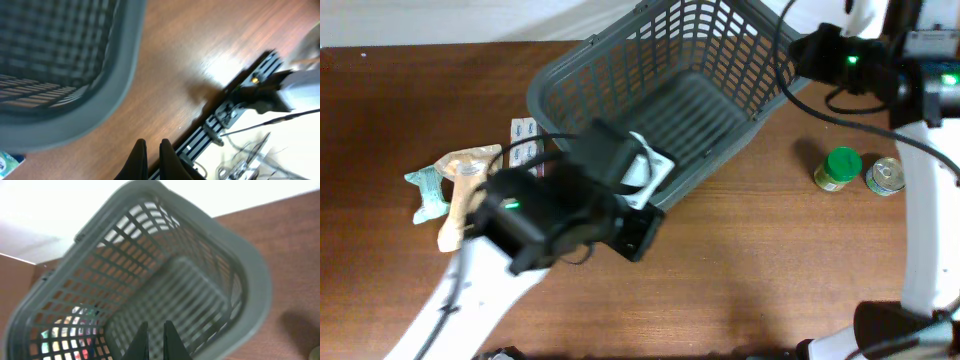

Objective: Pack container
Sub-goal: 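Grasp the grey basket rims with both grippers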

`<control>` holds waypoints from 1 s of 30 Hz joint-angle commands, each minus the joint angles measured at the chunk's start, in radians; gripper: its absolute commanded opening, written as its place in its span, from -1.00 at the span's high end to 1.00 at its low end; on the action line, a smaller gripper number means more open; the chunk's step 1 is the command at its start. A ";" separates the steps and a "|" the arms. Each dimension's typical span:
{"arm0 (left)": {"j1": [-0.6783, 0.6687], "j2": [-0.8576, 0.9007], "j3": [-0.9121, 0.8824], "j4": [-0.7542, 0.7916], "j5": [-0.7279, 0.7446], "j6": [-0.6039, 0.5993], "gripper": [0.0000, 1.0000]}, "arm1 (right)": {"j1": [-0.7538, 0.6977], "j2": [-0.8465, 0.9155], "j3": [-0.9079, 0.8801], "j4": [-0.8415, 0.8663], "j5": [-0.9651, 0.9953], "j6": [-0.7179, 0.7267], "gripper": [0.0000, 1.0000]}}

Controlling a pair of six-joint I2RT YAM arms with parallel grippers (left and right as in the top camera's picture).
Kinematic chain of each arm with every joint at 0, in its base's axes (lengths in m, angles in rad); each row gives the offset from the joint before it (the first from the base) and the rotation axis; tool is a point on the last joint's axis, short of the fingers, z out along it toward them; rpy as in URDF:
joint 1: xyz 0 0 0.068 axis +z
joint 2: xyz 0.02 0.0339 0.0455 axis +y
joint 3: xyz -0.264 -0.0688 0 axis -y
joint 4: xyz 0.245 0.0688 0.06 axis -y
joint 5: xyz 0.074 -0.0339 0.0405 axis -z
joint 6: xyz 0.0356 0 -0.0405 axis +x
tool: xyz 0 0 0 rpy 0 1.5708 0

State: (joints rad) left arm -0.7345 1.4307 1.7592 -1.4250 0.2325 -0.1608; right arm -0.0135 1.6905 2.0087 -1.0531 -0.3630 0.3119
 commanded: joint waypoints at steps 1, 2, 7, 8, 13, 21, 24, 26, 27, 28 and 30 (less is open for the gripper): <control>-0.079 0.045 -0.006 -0.001 -0.120 -0.075 0.96 | 0.031 0.058 0.019 0.003 0.052 0.019 0.92; -0.092 0.060 -0.006 -0.002 -0.132 -0.079 0.96 | 0.033 0.069 0.019 0.004 0.063 0.019 0.92; -0.116 0.133 -0.006 -0.001 -0.174 -0.087 0.96 | 0.033 0.105 0.019 0.015 0.148 0.049 0.93; -0.116 0.154 -0.006 -0.001 -0.181 -0.089 0.96 | 0.035 0.108 0.019 0.012 0.171 0.049 0.92; -0.116 0.205 -0.006 0.001 -0.220 -0.090 0.96 | 0.035 0.120 0.019 -0.010 0.246 0.064 0.92; -0.116 0.237 -0.007 0.018 -0.256 -0.094 0.96 | 0.040 0.135 0.019 -0.043 0.274 0.064 0.92; -0.116 0.237 -0.007 0.018 -0.256 -0.094 0.96 | 0.040 0.149 0.019 -0.044 0.274 0.064 0.92; -0.116 0.237 -0.007 0.014 -0.286 -0.112 0.96 | 0.040 0.156 0.019 -0.047 0.274 0.064 0.92; -0.116 0.237 -0.007 0.014 -0.286 -0.113 0.96 | 0.040 0.158 0.019 -0.047 0.273 0.064 0.93; -0.116 0.237 -0.007 0.011 -0.286 -0.113 0.96 | 0.040 0.158 0.019 -0.049 0.273 0.064 0.92; -0.116 0.237 -0.007 0.009 -0.288 -0.113 0.96 | 0.040 0.161 0.019 -0.060 0.272 0.064 0.92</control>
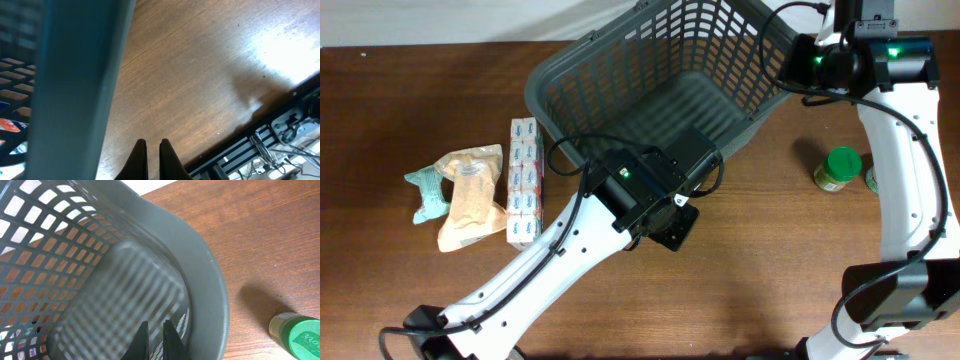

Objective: Pack container
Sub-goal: 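Grasp the grey basket rims with both grippers, then slide the grey basket right and back with both grippers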

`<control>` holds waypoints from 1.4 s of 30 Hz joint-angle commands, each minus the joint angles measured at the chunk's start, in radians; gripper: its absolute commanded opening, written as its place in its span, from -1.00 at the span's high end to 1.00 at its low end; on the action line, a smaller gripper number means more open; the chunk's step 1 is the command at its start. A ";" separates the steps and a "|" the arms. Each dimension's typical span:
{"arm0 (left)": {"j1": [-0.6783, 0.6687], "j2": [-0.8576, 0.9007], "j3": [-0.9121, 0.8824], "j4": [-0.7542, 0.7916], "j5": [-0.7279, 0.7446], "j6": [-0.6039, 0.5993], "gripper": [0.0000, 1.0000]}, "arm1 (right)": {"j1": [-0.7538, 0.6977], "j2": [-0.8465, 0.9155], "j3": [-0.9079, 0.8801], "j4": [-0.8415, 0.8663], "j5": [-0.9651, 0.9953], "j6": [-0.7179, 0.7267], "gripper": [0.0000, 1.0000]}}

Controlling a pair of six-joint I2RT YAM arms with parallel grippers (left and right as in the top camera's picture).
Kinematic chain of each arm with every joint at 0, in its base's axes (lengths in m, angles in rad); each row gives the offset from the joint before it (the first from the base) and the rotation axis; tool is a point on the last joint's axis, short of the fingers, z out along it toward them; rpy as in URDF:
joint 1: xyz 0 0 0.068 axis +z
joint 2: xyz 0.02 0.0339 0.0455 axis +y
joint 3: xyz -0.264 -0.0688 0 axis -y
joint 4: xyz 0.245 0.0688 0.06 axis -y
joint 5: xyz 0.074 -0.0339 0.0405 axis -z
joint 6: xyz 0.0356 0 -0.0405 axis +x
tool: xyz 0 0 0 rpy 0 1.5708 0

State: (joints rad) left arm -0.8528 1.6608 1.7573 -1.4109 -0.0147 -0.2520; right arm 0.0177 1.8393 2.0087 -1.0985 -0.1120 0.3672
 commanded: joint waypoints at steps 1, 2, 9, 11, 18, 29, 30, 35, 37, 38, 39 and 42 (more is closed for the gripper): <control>0.002 0.007 -0.005 -0.007 -0.046 -0.022 0.96 | 0.009 0.013 0.019 -0.021 0.019 0.008 0.92; 0.002 0.007 -0.005 -0.008 -0.057 -0.024 0.96 | 0.009 0.013 0.019 -0.026 0.019 0.008 0.92; 0.004 0.007 -0.005 -0.019 -0.145 -0.025 0.96 | 0.009 0.013 0.019 -0.077 0.012 0.008 0.92; 0.005 0.007 -0.005 -0.019 -0.164 -0.025 0.96 | 0.009 0.013 0.019 -0.092 0.012 0.008 0.92; 0.033 0.007 -0.005 -0.019 -0.215 -0.025 0.96 | 0.009 0.013 0.019 -0.148 0.012 0.005 0.92; 0.146 0.007 -0.005 -0.014 -0.243 -0.024 0.96 | 0.009 0.008 0.019 -0.178 -0.020 -0.063 0.92; 0.156 0.007 -0.005 -0.011 -0.251 -0.023 0.96 | 0.009 0.007 0.019 -0.180 -0.031 -0.074 0.93; 0.191 0.007 -0.005 0.008 -0.256 -0.016 0.96 | 0.009 -0.005 0.019 -0.193 -0.035 -0.078 0.92; 0.203 0.007 -0.005 0.017 -0.258 -0.009 0.96 | 0.010 -0.011 0.019 -0.201 -0.038 -0.083 0.93; 0.209 0.007 -0.005 0.023 -0.262 -0.008 0.96 | 0.010 -0.014 0.019 -0.205 -0.038 -0.083 0.93; 0.219 0.007 -0.005 0.029 -0.267 -0.002 0.96 | 0.010 -0.019 0.019 -0.211 -0.038 -0.083 0.92; 0.240 0.007 -0.005 0.042 -0.267 0.011 0.96 | 0.016 -0.032 0.019 -0.225 -0.038 -0.087 0.92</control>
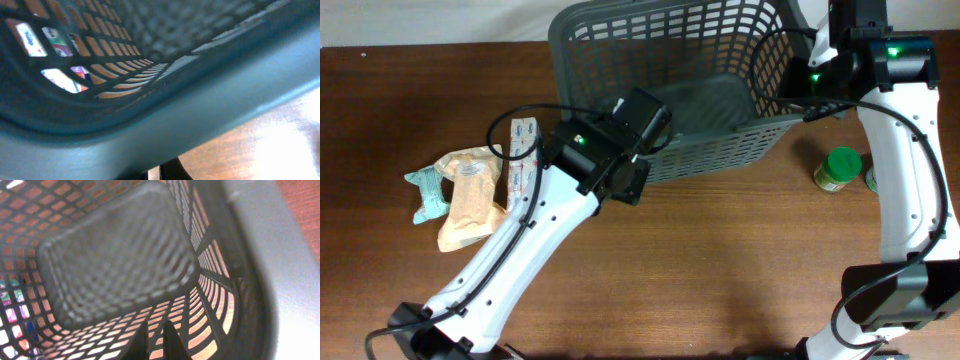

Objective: Pack container
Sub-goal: 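Slide the grey basket right and back with both grippers, then release the basket and grasp the Kleenex tissue stack with left gripper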

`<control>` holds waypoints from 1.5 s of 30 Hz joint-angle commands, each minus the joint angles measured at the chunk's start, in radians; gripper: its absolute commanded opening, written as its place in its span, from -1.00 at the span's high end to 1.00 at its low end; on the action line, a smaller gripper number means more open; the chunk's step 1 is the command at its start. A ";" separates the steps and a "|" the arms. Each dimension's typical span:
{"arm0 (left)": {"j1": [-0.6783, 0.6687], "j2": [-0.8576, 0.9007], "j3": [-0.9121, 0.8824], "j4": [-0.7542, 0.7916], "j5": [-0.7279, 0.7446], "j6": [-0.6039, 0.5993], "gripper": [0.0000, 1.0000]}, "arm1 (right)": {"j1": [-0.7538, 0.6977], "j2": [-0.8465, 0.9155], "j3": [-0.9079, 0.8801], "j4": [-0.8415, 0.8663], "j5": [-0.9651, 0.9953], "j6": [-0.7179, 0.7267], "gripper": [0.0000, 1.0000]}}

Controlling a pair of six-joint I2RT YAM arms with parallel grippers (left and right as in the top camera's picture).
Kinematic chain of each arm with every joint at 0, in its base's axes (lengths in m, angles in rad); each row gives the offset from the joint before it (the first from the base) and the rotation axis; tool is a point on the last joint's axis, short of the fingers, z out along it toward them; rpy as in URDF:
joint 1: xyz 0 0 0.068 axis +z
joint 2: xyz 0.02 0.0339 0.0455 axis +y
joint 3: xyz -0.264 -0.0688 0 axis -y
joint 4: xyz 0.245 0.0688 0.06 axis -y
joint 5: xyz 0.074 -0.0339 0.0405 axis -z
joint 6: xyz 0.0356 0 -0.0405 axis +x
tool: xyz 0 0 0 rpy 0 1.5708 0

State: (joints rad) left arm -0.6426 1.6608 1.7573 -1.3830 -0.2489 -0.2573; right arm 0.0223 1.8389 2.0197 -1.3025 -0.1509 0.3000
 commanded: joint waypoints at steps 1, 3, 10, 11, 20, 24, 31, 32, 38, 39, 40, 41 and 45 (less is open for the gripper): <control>0.036 0.007 -0.005 0.019 -0.032 0.021 0.96 | 0.016 -0.038 0.008 -0.026 -0.002 -0.031 0.93; 0.050 0.007 -0.005 0.026 -0.032 0.024 0.96 | 0.030 -0.047 0.008 -0.032 0.000 -0.035 0.92; 0.083 0.007 -0.005 0.061 -0.033 0.050 0.96 | 0.076 -0.062 0.008 -0.034 0.006 -0.034 0.92; 0.084 0.007 -0.005 0.067 -0.033 0.054 0.96 | 0.080 -0.062 0.008 -0.036 0.006 -0.034 0.92; 0.123 0.007 -0.005 0.093 -0.036 0.076 0.96 | 0.089 -0.062 0.008 -0.091 0.074 -0.034 0.92; 0.143 0.007 -0.005 0.100 -0.036 0.076 0.96 | 0.091 -0.062 0.008 -0.112 0.074 -0.035 0.92; 0.166 0.007 -0.005 0.099 -0.035 0.084 0.96 | 0.096 -0.062 0.008 -0.094 0.077 -0.061 0.92; 0.166 0.007 -0.005 0.096 -0.035 0.084 0.96 | 0.095 -0.064 0.010 -0.079 0.077 -0.061 0.92; 0.180 -0.018 -0.002 0.024 -0.036 0.083 0.96 | 0.082 -0.066 0.126 -0.045 0.078 -0.060 0.92; 0.187 -0.032 -0.002 0.016 -0.036 0.084 0.96 | 0.079 -0.069 0.159 -0.047 0.079 -0.060 0.92; 0.194 -0.048 -0.001 0.012 -0.037 0.084 0.96 | 0.071 -0.071 0.203 -0.049 0.086 -0.060 0.92; 0.205 -0.069 0.000 0.009 -0.036 0.084 0.96 | 0.063 -0.074 0.246 -0.055 0.098 -0.060 0.92; 0.301 -0.192 0.002 0.026 -0.036 0.084 0.69 | -0.023 -0.099 0.486 -0.123 0.144 -0.058 0.92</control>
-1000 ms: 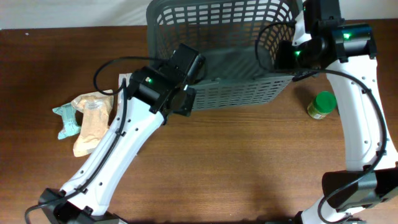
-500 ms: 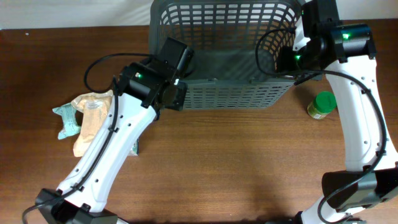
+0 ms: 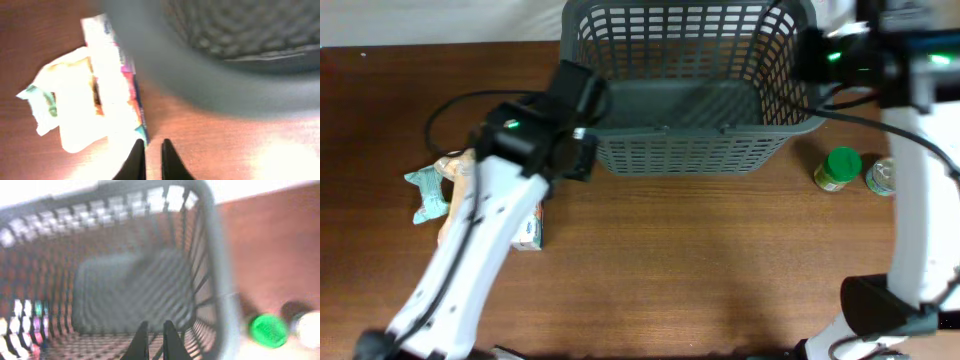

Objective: Pack container
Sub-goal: 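Release the basket and grasp the Kleenex tissue stack with left gripper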

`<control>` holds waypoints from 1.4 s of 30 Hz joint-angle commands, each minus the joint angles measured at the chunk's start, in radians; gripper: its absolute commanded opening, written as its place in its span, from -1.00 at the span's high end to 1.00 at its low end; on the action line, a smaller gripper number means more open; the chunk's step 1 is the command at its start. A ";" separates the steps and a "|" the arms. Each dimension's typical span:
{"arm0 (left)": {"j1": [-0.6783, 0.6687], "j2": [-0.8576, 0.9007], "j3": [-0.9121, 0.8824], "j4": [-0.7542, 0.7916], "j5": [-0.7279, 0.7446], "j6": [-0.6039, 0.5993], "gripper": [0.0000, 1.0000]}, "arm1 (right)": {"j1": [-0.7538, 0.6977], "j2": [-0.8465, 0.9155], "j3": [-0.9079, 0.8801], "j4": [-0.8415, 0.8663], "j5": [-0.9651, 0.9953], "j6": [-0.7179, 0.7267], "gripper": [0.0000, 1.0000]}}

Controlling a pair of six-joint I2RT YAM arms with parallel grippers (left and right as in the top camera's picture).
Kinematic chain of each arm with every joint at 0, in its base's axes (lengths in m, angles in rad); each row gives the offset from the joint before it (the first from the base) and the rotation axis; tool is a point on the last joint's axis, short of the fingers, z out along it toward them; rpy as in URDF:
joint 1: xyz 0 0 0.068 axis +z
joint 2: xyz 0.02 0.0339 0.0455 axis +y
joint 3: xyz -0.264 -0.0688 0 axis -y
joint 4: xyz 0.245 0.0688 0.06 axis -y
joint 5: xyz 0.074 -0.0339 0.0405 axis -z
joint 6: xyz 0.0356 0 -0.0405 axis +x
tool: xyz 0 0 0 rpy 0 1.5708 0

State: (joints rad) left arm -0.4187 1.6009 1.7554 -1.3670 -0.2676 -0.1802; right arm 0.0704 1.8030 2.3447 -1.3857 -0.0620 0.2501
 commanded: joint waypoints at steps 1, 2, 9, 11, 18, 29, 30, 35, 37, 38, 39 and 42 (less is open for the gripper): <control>0.103 -0.153 0.004 0.014 -0.017 0.010 0.57 | -0.096 -0.071 0.203 -0.056 0.055 -0.004 0.92; 0.134 -0.172 0.004 0.019 -0.008 0.026 0.52 | -0.124 -0.078 0.242 -0.074 0.055 0.007 0.92; 0.329 -0.180 0.003 0.016 0.158 0.133 0.47 | -0.379 -0.177 0.373 -0.169 0.051 0.073 0.33; 0.366 -0.161 0.003 0.021 0.184 0.144 0.46 | -0.439 -0.206 0.373 -0.173 0.051 0.073 -0.22; 0.415 0.022 0.003 0.016 0.290 0.235 0.46 | -0.532 -0.278 0.373 -0.199 0.052 0.073 -0.98; 0.422 0.363 0.003 0.008 0.305 0.265 -0.66 | -0.532 -0.248 0.372 -0.198 0.052 0.073 -0.98; 0.430 0.396 0.003 0.006 0.301 0.265 -0.66 | -0.532 -0.243 0.372 -0.198 0.052 0.073 -0.98; 0.465 0.483 0.003 0.024 0.296 0.265 -0.71 | -0.532 -0.224 0.372 -0.198 0.052 0.073 -0.98; 0.481 0.513 0.003 0.047 0.297 0.264 -0.71 | -0.532 -0.214 0.372 -0.198 0.052 0.073 -0.97; 0.486 0.528 0.003 0.056 0.299 0.264 -0.71 | -0.532 -0.209 0.372 -0.198 0.052 0.073 -0.98; 0.490 0.542 0.003 0.063 0.299 0.264 -0.71 | -0.532 -0.204 0.372 -0.198 0.052 0.073 -0.98; 0.494 0.578 0.003 0.071 0.319 0.265 -0.61 | -0.532 -0.187 0.372 -0.198 0.052 0.073 -0.98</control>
State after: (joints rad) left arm 0.0696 2.1452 1.7576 -1.2999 0.0235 0.0647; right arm -0.4515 1.6005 2.7132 -1.5864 -0.0151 0.3141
